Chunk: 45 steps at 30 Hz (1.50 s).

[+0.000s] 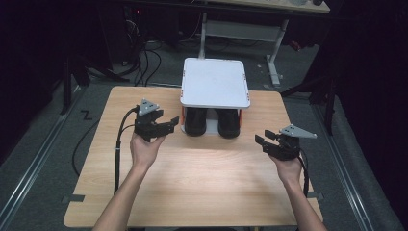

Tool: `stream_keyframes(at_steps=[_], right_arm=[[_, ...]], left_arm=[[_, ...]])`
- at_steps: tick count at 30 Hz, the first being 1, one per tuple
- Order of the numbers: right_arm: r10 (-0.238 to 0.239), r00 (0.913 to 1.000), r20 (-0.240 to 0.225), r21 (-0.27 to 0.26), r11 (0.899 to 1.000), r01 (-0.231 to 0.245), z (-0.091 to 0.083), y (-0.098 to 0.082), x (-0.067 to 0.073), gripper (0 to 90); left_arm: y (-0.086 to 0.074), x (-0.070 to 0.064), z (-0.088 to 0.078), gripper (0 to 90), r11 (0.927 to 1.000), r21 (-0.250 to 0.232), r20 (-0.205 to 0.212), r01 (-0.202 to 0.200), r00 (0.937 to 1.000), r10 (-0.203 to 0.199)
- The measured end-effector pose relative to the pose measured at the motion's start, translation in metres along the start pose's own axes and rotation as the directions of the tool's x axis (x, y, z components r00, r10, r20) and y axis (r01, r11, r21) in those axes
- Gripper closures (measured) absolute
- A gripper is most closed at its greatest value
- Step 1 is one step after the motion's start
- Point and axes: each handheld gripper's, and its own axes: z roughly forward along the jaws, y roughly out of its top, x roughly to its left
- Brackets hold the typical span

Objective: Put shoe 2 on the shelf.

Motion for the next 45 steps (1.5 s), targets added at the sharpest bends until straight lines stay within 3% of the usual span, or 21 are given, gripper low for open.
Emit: stream_keyframes(at_steps=[17, 27, 31, 39, 45], right_arm=[[0.032, 0.9994, -0.011, 0.003, 0.999, -0.032, -0.012, -0.020, -0.006, 49.2], [0.058, 0.9983, -0.008, 0.015, 0.998, -0.058, -0.017, -0.037, -0.012, 49.2], [0.068, 0.9977, 0.004, 0.026, 0.997, -0.068, -0.017, -0.045, -0.015, 49.2], [0.078, 0.9960, 0.043, 0.072, 0.994, -0.081, -0.010, -0.063, -0.023, 49.2], [0.095, 0.9933, 0.067, 0.119, 0.988, -0.102, 0.000, -0.075, -0.029, 49.2]], left_arm=[[-0.020, 0.014, -0.032, 32.5, 0.9998, 0.020, 0.014, 0.008, 0.9999, -0.009], [-0.041, 0.028, -0.046, 32.5, 0.9988, 0.046, -0.012, 0.017, 0.9998, -0.016], [-0.051, 0.035, -0.050, 32.4, 0.9982, 0.059, -0.033, 0.010, 0.9994, -0.008], [-0.075, 0.060, -0.055, 32.2, 0.9941, 0.097, -0.101, 0.049, 0.9941, -0.039], [-0.094, 0.074, -0.055, 32.8, 0.9927, 0.120, -0.166, 0.006, 0.9860, 0.014]])
